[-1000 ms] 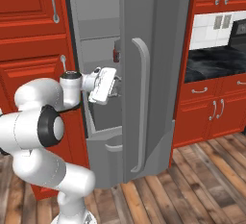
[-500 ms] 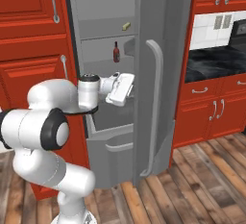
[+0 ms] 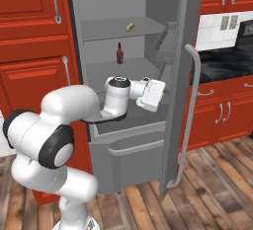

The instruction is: Retrieve the butter from the fridge and place it on a plate on the dining table. Then retrieve the butter knife by the fridge and place it near the plate.

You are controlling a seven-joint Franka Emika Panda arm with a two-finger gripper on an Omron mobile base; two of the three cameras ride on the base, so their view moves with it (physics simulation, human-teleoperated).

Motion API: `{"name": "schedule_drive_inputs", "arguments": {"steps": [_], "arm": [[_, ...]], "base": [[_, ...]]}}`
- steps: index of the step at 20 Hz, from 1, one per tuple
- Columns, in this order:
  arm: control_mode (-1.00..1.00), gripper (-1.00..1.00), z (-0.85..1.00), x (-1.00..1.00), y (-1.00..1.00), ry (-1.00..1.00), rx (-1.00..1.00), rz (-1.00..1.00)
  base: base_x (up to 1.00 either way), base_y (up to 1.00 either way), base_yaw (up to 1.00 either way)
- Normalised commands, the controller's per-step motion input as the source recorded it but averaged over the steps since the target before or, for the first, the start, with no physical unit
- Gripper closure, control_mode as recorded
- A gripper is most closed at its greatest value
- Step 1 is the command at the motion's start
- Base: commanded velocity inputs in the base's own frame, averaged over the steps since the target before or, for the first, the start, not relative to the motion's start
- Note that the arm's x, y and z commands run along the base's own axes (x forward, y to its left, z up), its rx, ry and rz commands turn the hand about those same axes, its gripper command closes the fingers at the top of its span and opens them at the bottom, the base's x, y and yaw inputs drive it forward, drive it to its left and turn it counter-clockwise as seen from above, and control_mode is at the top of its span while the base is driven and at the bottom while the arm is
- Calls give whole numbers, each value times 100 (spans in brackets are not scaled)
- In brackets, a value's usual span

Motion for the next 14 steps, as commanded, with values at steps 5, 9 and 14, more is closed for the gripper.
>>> {"name": "schedule_drive_inputs", "arguments": {"steps": [5,9,14], "arm": [[-100,-100,10,7,-100,18,28,0],[-100,-100,3,-4,-32,2,23,0],[-100,-100,1,-17,98,-1,0,-5]], "base": [[0,0,0],[0,0,0],[0,0,0]]}}
